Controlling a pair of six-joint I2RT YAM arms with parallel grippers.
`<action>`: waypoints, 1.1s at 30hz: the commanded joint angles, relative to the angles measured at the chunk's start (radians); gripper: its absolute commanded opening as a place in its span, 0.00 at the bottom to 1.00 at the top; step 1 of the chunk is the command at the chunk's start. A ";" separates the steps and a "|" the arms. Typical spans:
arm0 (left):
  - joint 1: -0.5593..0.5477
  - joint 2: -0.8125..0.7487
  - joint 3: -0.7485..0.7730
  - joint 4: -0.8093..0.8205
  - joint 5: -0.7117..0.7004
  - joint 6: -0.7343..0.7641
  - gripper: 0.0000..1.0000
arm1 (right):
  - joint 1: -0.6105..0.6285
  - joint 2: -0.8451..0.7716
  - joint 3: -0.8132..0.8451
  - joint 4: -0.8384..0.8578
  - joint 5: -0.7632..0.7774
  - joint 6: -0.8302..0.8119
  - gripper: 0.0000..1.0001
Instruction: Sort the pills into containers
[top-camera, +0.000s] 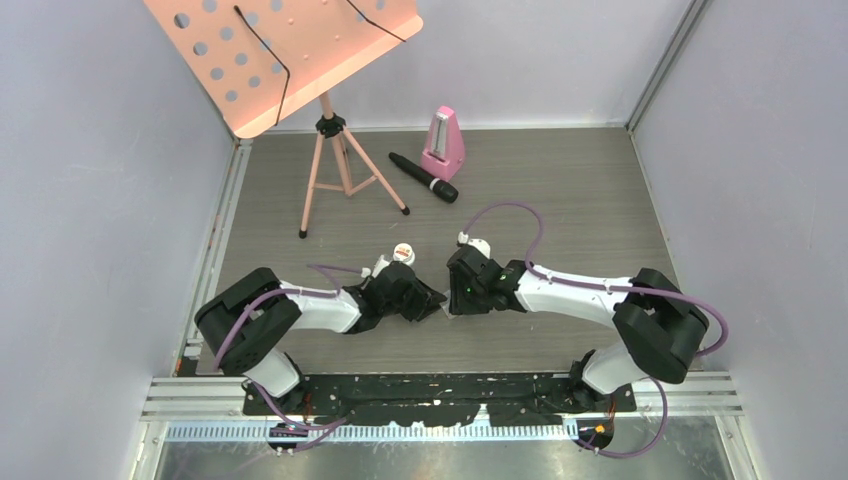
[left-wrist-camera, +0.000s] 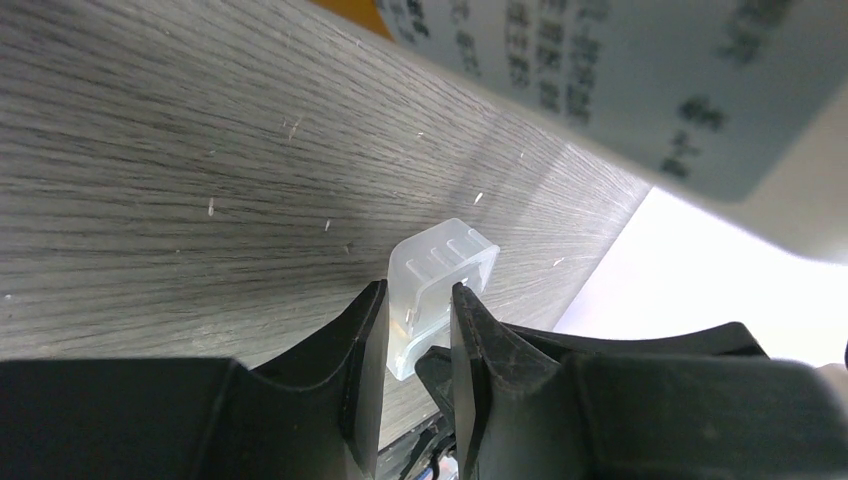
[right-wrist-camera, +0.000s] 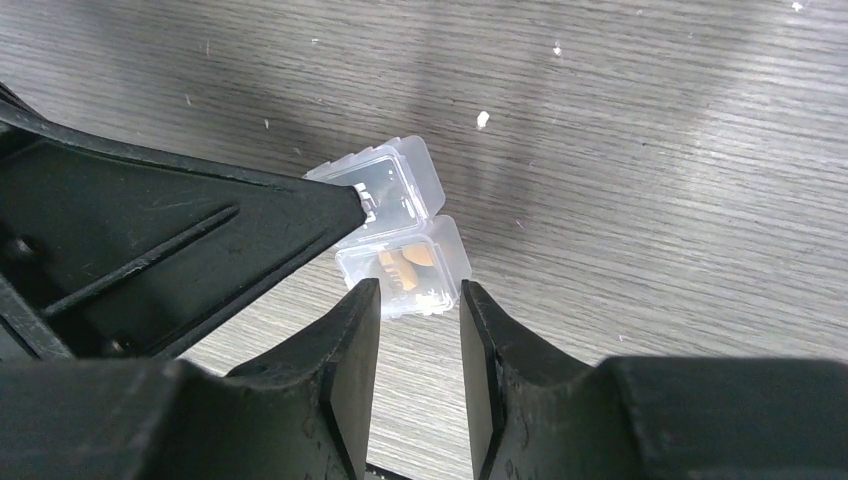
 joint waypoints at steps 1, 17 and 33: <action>-0.016 0.027 -0.001 -0.179 0.028 0.043 0.19 | 0.003 0.074 -0.066 -0.077 0.199 0.023 0.38; 0.011 -0.241 0.121 -0.446 -0.061 0.323 0.66 | -0.055 -0.238 0.121 -0.235 0.147 -0.062 0.66; 0.011 -0.986 0.155 -1.178 -0.444 0.549 0.99 | -0.121 -0.771 0.128 -0.455 0.622 -0.066 0.76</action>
